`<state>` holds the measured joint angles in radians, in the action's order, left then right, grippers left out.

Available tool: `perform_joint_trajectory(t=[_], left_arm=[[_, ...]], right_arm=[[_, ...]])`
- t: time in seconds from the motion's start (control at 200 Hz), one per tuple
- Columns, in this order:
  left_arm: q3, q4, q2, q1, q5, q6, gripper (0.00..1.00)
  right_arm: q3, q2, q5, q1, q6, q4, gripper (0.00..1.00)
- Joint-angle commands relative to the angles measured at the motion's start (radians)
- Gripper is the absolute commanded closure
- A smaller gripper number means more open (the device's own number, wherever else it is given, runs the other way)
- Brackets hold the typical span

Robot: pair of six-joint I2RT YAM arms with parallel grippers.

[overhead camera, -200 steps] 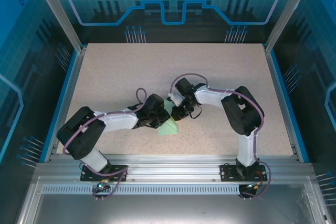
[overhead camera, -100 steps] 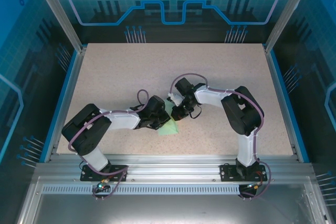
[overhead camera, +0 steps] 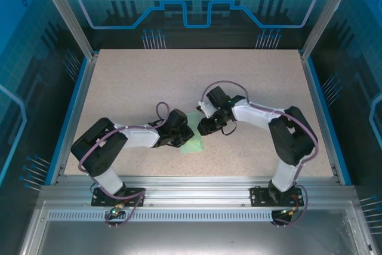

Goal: Fold a paper plane with a square sheet of paper (pick it up from the middle)
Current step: Fold the triangle a second time at the center of the table.

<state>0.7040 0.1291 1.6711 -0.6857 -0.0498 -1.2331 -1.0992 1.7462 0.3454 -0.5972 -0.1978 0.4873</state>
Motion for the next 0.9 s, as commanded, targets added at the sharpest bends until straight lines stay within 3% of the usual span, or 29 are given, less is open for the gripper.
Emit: perform_joint_trajectory(t=[0.0,0.115,0.305,0.895], left_arm=[[-0.025,-0.014,0.034,-0.007,0.004,-0.017,0.84],[-0.024,-0.016,0.033,-0.006,0.004,-0.016,0.84],[-0.021,-0.022,0.030,-0.007,0.005,-0.013,0.84],[-0.011,-0.040,0.037,-0.007,0.002,-0.005,0.84]], right_arm=[[0.061,-0.046,0.111,-0.011,-0.068,-0.050,0.75],[0.085,-0.048,0.180,-0.067,-0.088,-0.066,0.82],[0.091,-0.016,0.164,-0.100,-0.118,-0.074,0.87],[0.077,0.089,0.089,-0.069,-0.104,-0.009,0.88]])
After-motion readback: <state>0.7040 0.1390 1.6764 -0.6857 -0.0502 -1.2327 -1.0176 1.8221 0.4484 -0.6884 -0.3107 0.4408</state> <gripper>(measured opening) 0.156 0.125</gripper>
